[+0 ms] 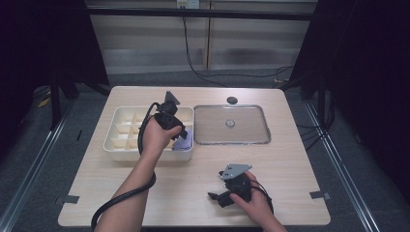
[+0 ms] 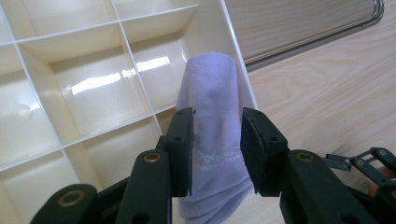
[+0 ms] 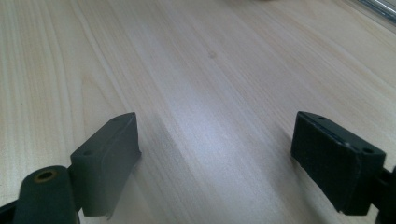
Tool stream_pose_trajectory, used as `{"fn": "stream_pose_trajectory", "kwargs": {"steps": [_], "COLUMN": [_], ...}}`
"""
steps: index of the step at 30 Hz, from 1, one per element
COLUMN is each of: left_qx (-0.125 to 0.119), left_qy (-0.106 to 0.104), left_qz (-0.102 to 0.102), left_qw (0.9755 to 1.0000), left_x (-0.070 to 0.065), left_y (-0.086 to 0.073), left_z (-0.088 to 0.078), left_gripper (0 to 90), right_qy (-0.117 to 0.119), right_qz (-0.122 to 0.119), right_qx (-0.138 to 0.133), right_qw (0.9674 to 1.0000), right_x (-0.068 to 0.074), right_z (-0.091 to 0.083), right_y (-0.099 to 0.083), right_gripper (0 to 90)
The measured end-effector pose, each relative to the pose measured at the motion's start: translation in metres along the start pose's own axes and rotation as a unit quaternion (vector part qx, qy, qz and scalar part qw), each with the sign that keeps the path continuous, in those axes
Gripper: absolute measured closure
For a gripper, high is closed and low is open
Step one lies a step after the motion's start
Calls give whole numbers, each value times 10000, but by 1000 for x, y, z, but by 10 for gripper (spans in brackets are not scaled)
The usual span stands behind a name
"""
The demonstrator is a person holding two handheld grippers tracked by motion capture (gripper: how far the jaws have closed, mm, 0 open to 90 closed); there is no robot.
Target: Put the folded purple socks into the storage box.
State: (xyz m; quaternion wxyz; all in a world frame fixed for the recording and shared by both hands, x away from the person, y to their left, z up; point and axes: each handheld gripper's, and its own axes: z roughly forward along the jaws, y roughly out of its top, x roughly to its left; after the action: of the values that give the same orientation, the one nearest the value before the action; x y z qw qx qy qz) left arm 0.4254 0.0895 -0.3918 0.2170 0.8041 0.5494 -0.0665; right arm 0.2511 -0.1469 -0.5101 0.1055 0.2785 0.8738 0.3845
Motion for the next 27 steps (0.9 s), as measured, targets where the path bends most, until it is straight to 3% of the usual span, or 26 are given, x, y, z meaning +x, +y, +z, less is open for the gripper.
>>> {"fn": "stream_pose_trajectory", "kwargs": {"steps": [19, 27], "left_qx": [121, 214], "left_qy": [147, 164], "left_qz": [126, 134], "left_qw": [9997, 9995], "left_x": [-1, -2], "left_y": [7, 9], "left_z": [-14, -12], "left_gripper": [694, 727], "right_qy": [2, 3], "right_qz": [0, -1], "right_qx": [2, 1], "right_qw": [10000, 10000], "right_x": [0, 0], "right_z": [0, 0], "right_y": [0, 0], "right_gripper": [145, 145]}}
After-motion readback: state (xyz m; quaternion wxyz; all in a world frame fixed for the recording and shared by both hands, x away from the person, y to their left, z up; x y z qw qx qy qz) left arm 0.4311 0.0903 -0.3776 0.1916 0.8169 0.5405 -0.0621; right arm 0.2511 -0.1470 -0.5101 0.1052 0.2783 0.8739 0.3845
